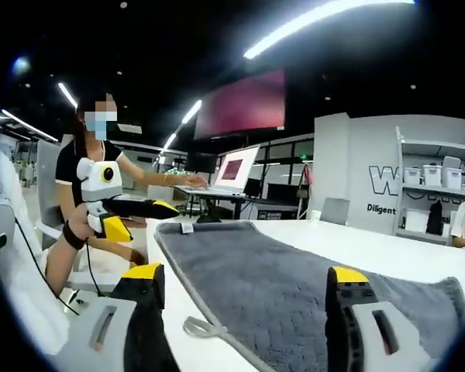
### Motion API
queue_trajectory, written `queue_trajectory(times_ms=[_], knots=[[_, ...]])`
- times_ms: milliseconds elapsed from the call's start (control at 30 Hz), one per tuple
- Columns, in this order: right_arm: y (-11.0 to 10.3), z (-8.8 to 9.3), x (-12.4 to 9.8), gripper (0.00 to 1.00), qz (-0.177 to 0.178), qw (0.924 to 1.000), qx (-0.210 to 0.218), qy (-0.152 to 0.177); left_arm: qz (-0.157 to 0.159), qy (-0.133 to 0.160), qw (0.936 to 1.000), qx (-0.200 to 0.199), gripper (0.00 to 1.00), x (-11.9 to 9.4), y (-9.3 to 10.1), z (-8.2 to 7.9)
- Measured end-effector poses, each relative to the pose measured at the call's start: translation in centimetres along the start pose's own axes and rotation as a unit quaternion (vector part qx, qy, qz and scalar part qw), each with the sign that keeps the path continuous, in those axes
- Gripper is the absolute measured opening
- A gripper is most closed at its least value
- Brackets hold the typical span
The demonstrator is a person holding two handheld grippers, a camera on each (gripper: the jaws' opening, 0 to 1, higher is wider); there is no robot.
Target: Open the folded towel by lifting each exposed corner and separating the folded layers until the towel lies flat within the target outline without major curled edges
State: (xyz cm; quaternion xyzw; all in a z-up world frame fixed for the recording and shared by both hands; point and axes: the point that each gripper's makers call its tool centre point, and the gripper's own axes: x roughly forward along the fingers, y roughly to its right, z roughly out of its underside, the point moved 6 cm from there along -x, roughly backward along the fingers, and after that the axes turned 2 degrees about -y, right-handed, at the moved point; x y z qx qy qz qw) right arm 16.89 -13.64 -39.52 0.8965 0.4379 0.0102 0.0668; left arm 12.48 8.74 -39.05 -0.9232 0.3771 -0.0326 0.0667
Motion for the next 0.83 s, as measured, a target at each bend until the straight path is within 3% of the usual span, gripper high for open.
queue_trajectory(times_ms=[200, 333, 467, 833], knots=[[0.35, 0.19, -0.08, 0.84, 0.007, 0.9999, -0.01, -0.01, 0.0, -0.008, 1.0, 0.005, 0.62, -0.17, 0.05, -0.17], [0.46, -0.22, -0.27, 0.84, 0.01, 0.9999, -0.01, 0.003, 0.003, -0.002, 1.0, -0.001, 0.62, -0.19, 0.11, -0.39], [0.24, 0.42, 0.2, 0.84, 0.011, 0.9994, -0.026, -0.02, 0.004, -0.012, 0.9999, 0.003, 0.62, -0.07, 0.19, 0.03], [0.53, 0.18, -0.05, 0.84, 0.019, 0.9994, -0.026, -0.013, 0.004, -0.015, 0.9999, 0.002, 0.63, -0.03, 0.1, 0.23]])
